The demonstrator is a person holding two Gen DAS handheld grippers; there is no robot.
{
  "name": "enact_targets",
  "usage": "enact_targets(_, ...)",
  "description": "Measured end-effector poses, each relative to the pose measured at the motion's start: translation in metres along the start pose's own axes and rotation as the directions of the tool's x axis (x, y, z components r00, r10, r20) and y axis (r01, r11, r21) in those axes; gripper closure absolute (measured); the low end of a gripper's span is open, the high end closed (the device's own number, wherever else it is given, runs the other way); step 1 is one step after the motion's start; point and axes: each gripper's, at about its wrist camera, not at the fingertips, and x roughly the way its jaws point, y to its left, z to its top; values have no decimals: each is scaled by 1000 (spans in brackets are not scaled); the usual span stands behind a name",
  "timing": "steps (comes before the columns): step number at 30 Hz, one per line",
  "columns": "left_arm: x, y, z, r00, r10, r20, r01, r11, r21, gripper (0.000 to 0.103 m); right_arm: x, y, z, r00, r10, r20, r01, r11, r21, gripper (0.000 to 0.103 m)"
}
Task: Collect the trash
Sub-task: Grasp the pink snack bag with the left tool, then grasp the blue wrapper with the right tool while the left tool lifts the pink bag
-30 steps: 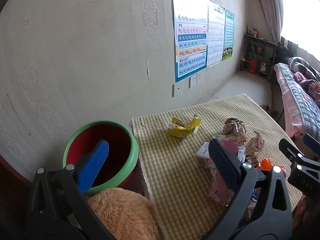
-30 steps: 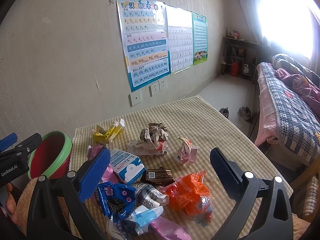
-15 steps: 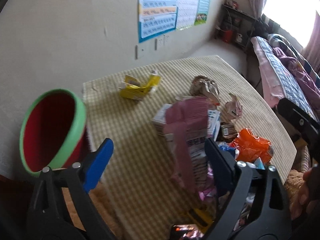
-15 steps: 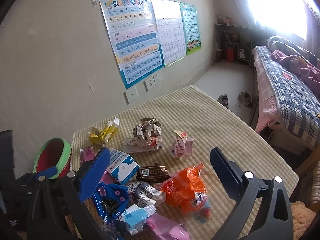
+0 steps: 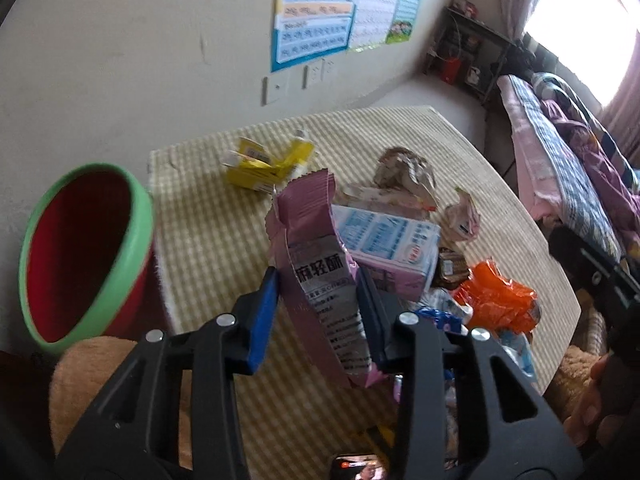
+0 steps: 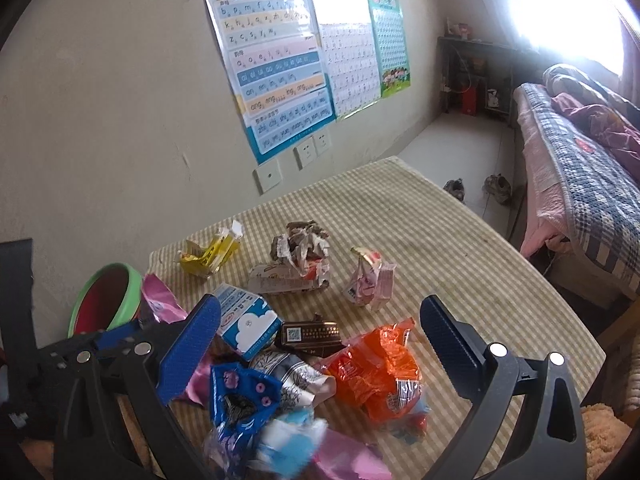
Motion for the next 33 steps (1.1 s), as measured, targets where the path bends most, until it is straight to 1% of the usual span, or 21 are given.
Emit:
enact_targets(3, -13, 13, 3, 999, 42, 32, -42, 999, 2, 65, 3, -1, 0, 996, 72, -52, -72, 997, 2, 7)
enact_targets(4, -16, 16, 4, 998, 55, 38, -55, 998, 4, 65, 6, 0, -1, 988, 114, -100, -114, 993, 3, 7)
enact_targets(6, -24, 23, 4, 995, 80, 56, -81, 997, 5, 65, 10, 1, -4, 977, 154, -147, -154, 988, 11, 7)
enact_targets(7, -29, 28, 4, 993, 93, 67, -93, 996, 2, 65, 13, 3, -7, 968, 177, -179, -177, 984, 18, 7)
enact_targets(9, -33, 33, 4, 991, 109, 75, -109, 994, -1, 65, 15, 7, -11, 955, 194, -222, -194, 981, 25, 7)
enact_targets(11, -35, 37, 3, 990, 119, 80, -119, 993, -4, 65, 12, 11, -14, 947, 207, -246, -205, 978, 35, 7)
enact_targets(13, -36, 38, 1, 988, 129, 87, -130, 992, 1, 65, 2, 14, -19, 941, 228, -249, -224, 974, 42, 7)
enact_targets(18, -31, 36, -2, 989, 119, 83, -120, 993, 7, 65, -18, 27, -41, 933, 244, -264, -256, 967, -10, 18)
enact_targets(20, -30, 36, -4, 991, 110, 79, -111, 994, 9, 65, -18, 35, -49, 930, 237, -279, -258, 965, -41, 27)
enact_targets(22, -30, 36, -5, 991, 104, 80, -105, 994, 12, 65, -14, 40, -54, 926, 231, -300, -259, 964, -54, 42)
enact_targets(23, -31, 37, -6, 991, 103, 83, -104, 994, 14, 65, -11, 40, -56, 921, 236, -311, -263, 963, -50, 47)
enact_targets(24, -32, 38, -6, 991, 102, 87, -104, 994, 16, 65, -6, 41, -59, 915, 238, -325, -265, 963, -43, 59)
enact_targets(25, -34, 40, -6, 991, 101, 91, -103, 994, 17, 65, -3, 41, -61, 911, 237, -339, -265, 963, -39, 74)
enact_targets(26, -35, 42, -7, 991, 100, 93, -102, 995, 16, 65, 0, 40, -62, 908, 234, -349, -263, 964, -38, 82)
enact_targets(27, -38, 45, -6, 990, 100, 98, -101, 995, 12, 65, 1, 40, -62, 905, 236, -353, -265, 964, -34, 94)
enact_targets(28, -39, 47, -5, 990, 100, 101, -101, 995, 10, 65, 0, 40, -61, 907, 239, -347, -266, 964, -31, 95)
enact_targets(30, -43, 53, -4, 988, 104, 112, -105, 994, 3, 65, -7, 41, -55, 918, 237, -317, -261, 965, -36, 97)
enact_targets(33, -50, 71, 2, 986, 109, 123, -108, 994, -19, 65, -22, 48, -40, 934, 239, -265, -264, 963, -62, 97)
